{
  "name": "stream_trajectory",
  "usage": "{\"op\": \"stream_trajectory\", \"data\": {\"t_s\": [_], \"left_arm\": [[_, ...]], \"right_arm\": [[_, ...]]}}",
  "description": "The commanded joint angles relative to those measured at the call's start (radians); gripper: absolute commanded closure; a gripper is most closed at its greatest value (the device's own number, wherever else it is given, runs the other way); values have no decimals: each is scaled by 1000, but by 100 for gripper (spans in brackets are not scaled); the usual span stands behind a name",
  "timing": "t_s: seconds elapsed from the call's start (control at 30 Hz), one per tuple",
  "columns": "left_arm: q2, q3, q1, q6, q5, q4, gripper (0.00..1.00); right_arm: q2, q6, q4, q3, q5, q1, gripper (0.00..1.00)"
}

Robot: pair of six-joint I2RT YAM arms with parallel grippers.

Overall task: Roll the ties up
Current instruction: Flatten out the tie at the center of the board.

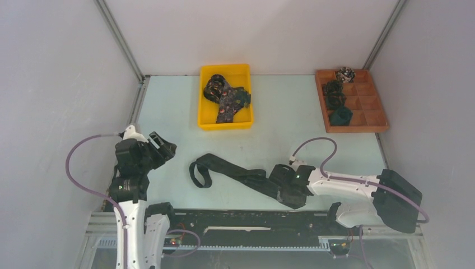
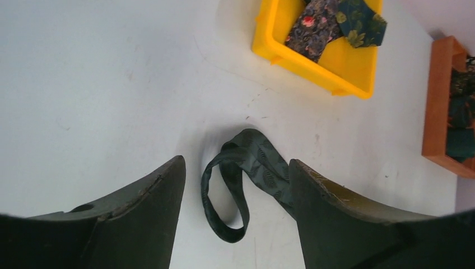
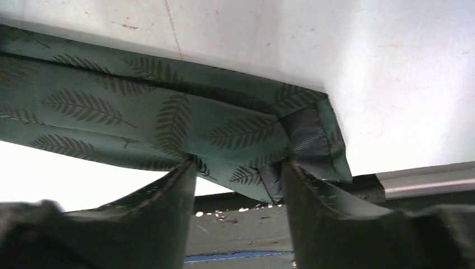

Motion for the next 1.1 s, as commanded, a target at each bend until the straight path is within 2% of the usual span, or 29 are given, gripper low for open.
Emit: {"op": "stream_trajectory", "data": {"t_s": [0.0, 0.17, 0.23, 0.5, 0.73, 0.9, 1.07], "left_arm": [[-28, -13, -7, 43, -38, 2, 27], [-19, -16, -25, 42, -37, 7, 27], [-17, -16, -33, 41, -37, 8, 27], [-20, -19, -68, 42, -39, 7, 27], [-19, -18, -82, 41, -40, 8, 27], [-7, -19, -91, 41, -37, 7, 27], [-1, -25, -100, 41, -24, 7, 27]], "right_arm": [[105, -14, 139, -53, -39, -8, 49], [114, -64, 111, -22, -16, -59, 68], [99, -111, 93, -4, -2, -106, 72], [8, -293, 34, 25, 38, -352, 73], [-46, -441, 57, 38, 39, -587, 73], [-24, -567, 104, 66, 37, -761, 64], [-5, -605, 61, 147, 38, -812, 39]]}}
